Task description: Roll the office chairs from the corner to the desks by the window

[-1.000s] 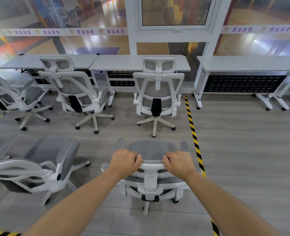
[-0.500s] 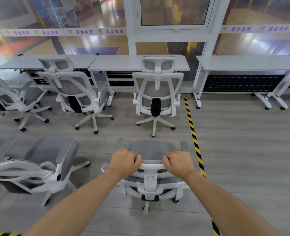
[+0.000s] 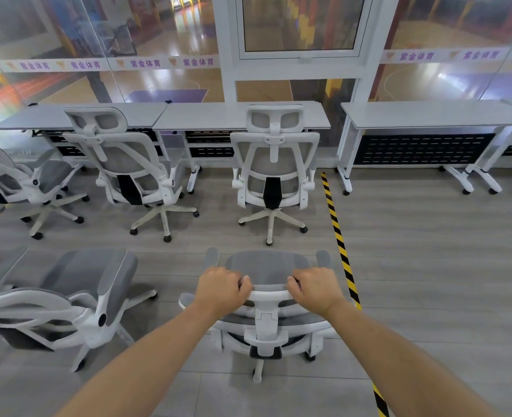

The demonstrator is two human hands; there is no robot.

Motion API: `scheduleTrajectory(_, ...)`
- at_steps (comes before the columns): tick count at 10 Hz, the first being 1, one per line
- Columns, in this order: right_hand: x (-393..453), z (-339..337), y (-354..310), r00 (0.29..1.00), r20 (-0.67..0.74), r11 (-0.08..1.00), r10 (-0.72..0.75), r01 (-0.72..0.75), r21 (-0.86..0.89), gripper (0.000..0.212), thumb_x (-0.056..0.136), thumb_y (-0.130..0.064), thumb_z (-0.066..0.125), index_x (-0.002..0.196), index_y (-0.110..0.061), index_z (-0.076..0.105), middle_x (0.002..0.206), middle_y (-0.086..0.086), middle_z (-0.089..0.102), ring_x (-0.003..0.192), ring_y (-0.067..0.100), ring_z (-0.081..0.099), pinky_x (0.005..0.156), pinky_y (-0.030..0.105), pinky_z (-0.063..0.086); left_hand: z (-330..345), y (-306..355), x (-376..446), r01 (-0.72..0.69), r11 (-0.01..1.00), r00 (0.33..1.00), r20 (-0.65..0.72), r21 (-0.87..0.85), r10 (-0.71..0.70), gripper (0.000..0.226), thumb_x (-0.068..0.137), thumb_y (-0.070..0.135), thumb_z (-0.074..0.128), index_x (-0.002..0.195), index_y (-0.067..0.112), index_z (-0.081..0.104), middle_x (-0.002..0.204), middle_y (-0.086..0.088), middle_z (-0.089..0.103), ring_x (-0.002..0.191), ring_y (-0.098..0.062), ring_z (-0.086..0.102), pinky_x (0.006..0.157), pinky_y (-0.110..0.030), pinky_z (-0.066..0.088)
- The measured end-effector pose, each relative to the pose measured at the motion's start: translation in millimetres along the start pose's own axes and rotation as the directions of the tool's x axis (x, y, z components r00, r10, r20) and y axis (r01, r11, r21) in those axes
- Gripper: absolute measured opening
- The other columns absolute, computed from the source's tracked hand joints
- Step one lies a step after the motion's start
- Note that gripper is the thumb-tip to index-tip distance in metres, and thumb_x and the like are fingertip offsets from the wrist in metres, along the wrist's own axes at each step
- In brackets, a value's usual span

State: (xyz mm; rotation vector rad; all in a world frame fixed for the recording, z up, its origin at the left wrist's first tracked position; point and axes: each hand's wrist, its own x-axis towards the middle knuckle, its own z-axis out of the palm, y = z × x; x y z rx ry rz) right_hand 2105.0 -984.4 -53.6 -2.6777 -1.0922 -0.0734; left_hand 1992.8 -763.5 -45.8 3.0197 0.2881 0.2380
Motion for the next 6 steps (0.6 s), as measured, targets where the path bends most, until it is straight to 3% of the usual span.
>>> scheduleTrajectory(2, 1, 2, 4, 1.0, 0.026, 1.0, 0.006, -0.006, -0.003, 0.049, 0.086, -0.044, 0.02, 0.058, -0.016, 0.049, 0.048, -0.003, 0.043, 0.042, 0.014, 0.033, 0.042, 0.026, 0.024, 2, 0, 0, -0.001, 1.0, 1.0, 0.018, 0.003, 0.001, 0.054, 0.088, 0.042, 0.032, 0.047, 0.012, 0.046, 0.039, 0.0, 0.042, 0.037, -0.019, 0.038, 0.044, -0.024, 0.018)
scheduleTrajectory(3, 1, 4, 6, 1.0, 0.019, 1.0, 0.006, -0.006, 0.003, 0.048, 0.086, -0.044, 0.021, 0.059, -0.016, 0.048, 0.048, -0.002, 0.043, 0.043, 0.015, 0.034, 0.043, 0.027, 0.025, 1, -1, 0, -0.003, 1.0, 1.0, 0.006, -0.015, 0.003, 0.054, 0.089, 0.043, 0.031, 0.048, 0.012, 0.047, 0.04, 0.0, 0.043, 0.04, -0.021, 0.043, 0.047, -0.027, 0.029)
scheduleTrajectory(4, 1, -4, 0, 0.997, 0.069, 0.998, 0.034, -0.037, 0.045, 0.044, 0.087, -0.043, 0.024, 0.061, -0.018, 0.048, 0.051, -0.003, 0.045, 0.045, 0.014, 0.037, 0.044, 0.027, 0.026, -6, 3, -1, -0.005, 0.999, 1.0, 0.029, -0.05, 0.007, 0.051, 0.089, 0.045, 0.026, 0.055, 0.016, 0.049, 0.048, 0.002, 0.046, 0.049, -0.019, 0.044, 0.059, -0.031, 0.034)
scheduleTrajectory(5, 10, -23, 2, 0.988, 0.149, 0.953, 0.042, -0.085, 0.292, 0.033, 0.098, -0.044, 0.037, 0.094, -0.027, 0.065, 0.085, -0.017, 0.061, 0.079, 0.006, 0.057, 0.07, 0.026, 0.047, -17, -3, 4, -0.001, 0.992, 1.0, -0.001, -0.128, 0.001, 0.042, 0.096, 0.044, 0.026, 0.088, 0.026, 0.063, 0.083, 0.011, 0.062, 0.081, -0.012, 0.054, 0.088, -0.034, 0.043)
scheduleTrajectory(6, 16, -86, -4, 0.991, -0.016, 0.772, 0.133, -0.094, 0.628, 0.033, 0.102, -0.041, 0.044, 0.126, -0.028, 0.062, 0.118, -0.018, 0.063, 0.11, -0.004, 0.055, 0.102, 0.029, 0.046, -21, -21, -3, 0.124, 0.964, 0.991, -0.028, -0.234, -0.134, 0.04, 0.101, 0.042, 0.03, 0.129, 0.027, 0.055, 0.12, 0.01, 0.058, 0.113, -0.015, 0.051, 0.102, -0.035, 0.038)
